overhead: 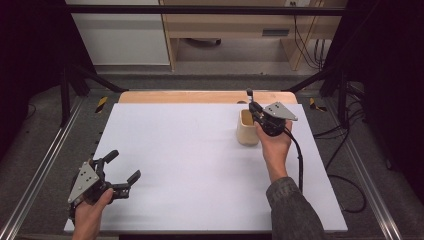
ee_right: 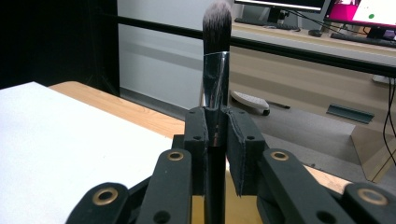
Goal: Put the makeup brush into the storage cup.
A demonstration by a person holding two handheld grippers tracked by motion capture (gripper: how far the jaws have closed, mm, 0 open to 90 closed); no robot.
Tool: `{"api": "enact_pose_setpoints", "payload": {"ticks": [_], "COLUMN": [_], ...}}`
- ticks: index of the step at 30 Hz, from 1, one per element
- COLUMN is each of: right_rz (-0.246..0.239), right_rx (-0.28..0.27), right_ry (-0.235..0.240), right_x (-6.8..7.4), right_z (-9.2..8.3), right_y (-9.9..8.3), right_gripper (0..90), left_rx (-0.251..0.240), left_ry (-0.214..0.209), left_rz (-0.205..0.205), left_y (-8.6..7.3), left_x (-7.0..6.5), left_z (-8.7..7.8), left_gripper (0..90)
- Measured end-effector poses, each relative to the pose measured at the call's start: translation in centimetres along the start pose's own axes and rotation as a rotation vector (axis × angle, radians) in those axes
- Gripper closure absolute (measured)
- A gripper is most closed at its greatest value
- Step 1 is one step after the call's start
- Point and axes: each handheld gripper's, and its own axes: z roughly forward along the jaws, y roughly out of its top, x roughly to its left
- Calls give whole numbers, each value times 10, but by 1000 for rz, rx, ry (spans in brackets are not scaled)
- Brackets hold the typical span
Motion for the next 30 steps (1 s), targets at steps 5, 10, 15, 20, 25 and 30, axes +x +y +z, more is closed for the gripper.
{"api": "enact_pose_setpoints", "payload": {"ticks": [5,10,15,20,25,30], "right_rz": [-6,-9,1,17,21,34], "right_rx": [12,16,14,24,29,22], "right_ry": [4,9,5,5,5,3], "right_x": [2,4,4,4,4,4], "right_z": [0,0,-1,-1,-1,-3], "right_y": [-2,-2,-2,-7,-9,-8], "right_gripper": [793,792,793,792,792,736], "left_rx": [0,0,0,0,0,-1], "left_ry": [1,1,2,3,5,6], "left_rz": [0,1,0,-1,-3,-4], "left_y": [0,0,0,0,0,0], "left_x": [0,0,0,0,1,1], "left_z": [0,0,-1,0,0,-1], "left_gripper": [5,4,4,5,5,4]}}
